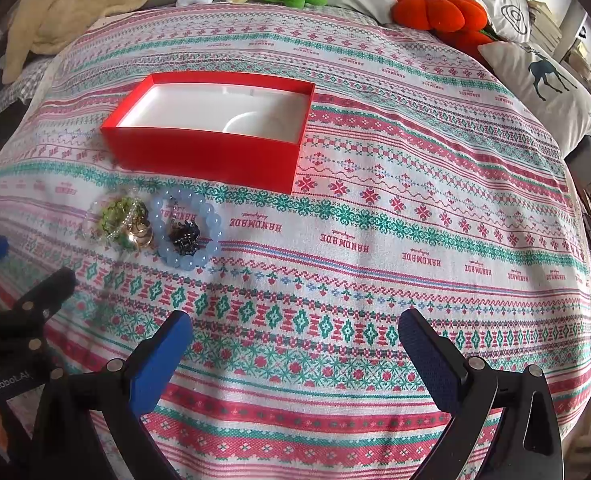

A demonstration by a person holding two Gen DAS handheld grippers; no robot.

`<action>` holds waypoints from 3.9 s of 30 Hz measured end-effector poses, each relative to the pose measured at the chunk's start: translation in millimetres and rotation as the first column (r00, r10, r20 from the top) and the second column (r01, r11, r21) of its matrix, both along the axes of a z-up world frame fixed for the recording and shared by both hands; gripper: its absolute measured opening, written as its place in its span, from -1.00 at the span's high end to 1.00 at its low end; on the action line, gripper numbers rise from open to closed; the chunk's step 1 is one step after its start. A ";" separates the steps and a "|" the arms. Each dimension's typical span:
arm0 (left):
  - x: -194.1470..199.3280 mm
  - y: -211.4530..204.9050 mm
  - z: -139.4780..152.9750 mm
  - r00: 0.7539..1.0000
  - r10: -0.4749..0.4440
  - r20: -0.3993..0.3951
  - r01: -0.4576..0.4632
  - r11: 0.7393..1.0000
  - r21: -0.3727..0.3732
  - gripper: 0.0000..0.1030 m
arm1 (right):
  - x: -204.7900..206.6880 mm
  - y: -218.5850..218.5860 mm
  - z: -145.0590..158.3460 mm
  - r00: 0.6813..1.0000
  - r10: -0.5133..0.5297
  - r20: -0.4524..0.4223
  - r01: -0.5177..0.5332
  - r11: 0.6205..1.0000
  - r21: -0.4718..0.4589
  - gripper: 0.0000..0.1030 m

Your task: Organize jewelry

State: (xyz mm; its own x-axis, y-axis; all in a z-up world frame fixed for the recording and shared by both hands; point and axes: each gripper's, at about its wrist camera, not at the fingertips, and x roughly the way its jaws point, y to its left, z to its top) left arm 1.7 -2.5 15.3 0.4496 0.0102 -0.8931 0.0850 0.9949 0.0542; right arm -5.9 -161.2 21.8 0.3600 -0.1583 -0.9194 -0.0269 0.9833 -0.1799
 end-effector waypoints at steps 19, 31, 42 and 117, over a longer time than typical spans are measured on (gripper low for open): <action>-0.1 6.3 2.2 1.000 0.005 0.000 -0.005 1.000 -0.020 -1.00 | 0.0 -0.9 0.4 1.000 0.002 0.002 -0.002 1.000 -0.003 -1.00; 13.1 15.7 18.9 0.996 -0.082 -0.035 0.081 0.996 -0.034 -1.00 | 13.2 -2.9 16.3 1.000 0.009 -0.007 -0.009 1.000 0.023 -1.00; 43.2 31.1 27.3 0.990 -0.110 -0.086 0.103 0.992 -0.073 -0.99 | 44.6 12.0 23.8 0.996 0.061 -0.070 -0.054 0.994 0.099 -1.00; 76.6 3.7 45.9 0.991 -0.131 0.022 0.132 0.960 -0.248 0.91 | 61.1 71.3 25.6 0.989 0.131 0.076 -0.147 0.951 0.272 0.78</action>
State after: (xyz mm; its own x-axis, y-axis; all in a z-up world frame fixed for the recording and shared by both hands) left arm 78.3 1.2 61.1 0.4369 -0.2711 -0.8577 0.2162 0.9572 -0.1924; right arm 55.1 -89.9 47.4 0.4124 0.1540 -0.8979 -0.1643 0.9820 0.0930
